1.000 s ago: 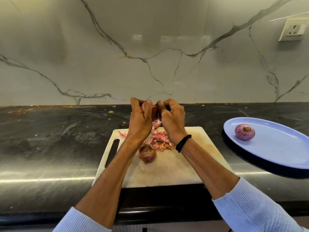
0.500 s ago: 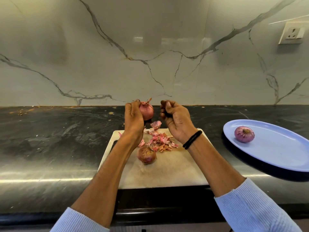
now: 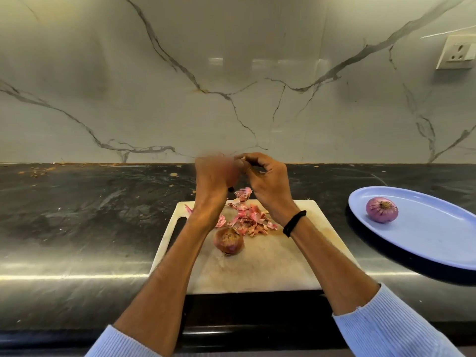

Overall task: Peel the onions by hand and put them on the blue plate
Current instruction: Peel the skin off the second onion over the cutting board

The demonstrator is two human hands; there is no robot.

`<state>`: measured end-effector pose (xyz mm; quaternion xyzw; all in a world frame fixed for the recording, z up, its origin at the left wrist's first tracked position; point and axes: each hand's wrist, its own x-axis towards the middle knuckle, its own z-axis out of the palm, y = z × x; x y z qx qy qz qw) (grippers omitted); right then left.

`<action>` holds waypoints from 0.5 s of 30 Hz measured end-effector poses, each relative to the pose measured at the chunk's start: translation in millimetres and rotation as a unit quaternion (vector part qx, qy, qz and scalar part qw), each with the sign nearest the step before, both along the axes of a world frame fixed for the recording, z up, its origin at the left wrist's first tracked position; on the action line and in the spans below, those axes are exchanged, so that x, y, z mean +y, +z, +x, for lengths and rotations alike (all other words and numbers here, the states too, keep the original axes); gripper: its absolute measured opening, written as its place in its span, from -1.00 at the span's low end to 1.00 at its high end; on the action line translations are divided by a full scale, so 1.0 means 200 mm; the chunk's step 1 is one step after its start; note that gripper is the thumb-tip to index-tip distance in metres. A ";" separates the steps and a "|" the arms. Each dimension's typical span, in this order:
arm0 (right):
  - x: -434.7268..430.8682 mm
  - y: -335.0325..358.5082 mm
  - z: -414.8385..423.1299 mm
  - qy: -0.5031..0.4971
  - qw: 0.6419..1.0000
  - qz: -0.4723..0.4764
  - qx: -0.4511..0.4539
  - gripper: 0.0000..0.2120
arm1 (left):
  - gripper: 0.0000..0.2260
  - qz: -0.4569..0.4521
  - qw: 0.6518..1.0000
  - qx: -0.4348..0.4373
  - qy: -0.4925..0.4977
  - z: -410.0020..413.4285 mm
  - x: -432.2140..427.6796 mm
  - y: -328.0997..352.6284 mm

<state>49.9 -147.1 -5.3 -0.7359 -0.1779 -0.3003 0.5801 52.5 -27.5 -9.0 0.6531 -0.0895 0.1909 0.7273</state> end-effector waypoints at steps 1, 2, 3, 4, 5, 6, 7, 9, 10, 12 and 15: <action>0.00 -0.01 0.00 -0.004 1.000 -0.005 -0.004 -0.79 | -0.78 0.008 1.000 -0.001 -0.003 0.00 0.00 0.00; 0.01 -0.01 0.01 -0.006 1.000 -0.006 -0.006 -0.82 | -0.77 0.016 1.000 -0.002 -0.005 -0.01 -0.01 0.00; 0.01 -0.01 0.00 -0.007 1.000 -0.001 -0.004 -0.86 | -0.74 0.024 1.000 -0.002 -0.007 -0.01 -0.01 0.00; 0.01 -0.01 0.00 -0.006 1.000 0.009 0.000 -0.88 | -0.72 0.031 0.999 -0.003 -0.010 -0.01 -0.02 -0.01; 0.01 -0.01 0.00 -0.006 1.000 0.020 0.005 -0.88 | -0.70 0.035 0.999 -0.004 -0.014 -0.01 -0.02 -0.01; 0.01 -0.01 -0.01 -0.009 1.000 0.028 0.009 -0.88 | -0.68 0.037 0.999 -0.005 -0.018 -0.02 -0.03 -0.01; 0.01 -0.01 -0.01 -0.017 0.999 0.030 0.009 -0.88 | -0.67 0.038 0.999 -0.006 -0.023 -0.02 -0.03 -0.01; 0.02 -0.01 -0.01 -0.038 0.999 0.027 0.008 -0.89 | -0.64 0.043 0.999 -0.006 -0.026 -0.03 -0.04 -0.01; 0.02 -0.01 -0.02 -0.051 0.998 0.023 0.005 -0.89 | -0.64 0.048 0.999 -0.006 -0.023 -0.03 -0.05 0.00; 0.03 -0.02 -0.02 -0.086 0.996 0.013 -0.011 -0.86 | -0.65 0.067 0.997 -0.017 -0.014 -0.05 -0.06 -0.01; 0.04 -0.01 -0.04 -0.130 0.991 0.021 -0.024 -0.83 | -0.75 0.094 0.994 -0.060 -0.004 -0.06 -0.07 -0.01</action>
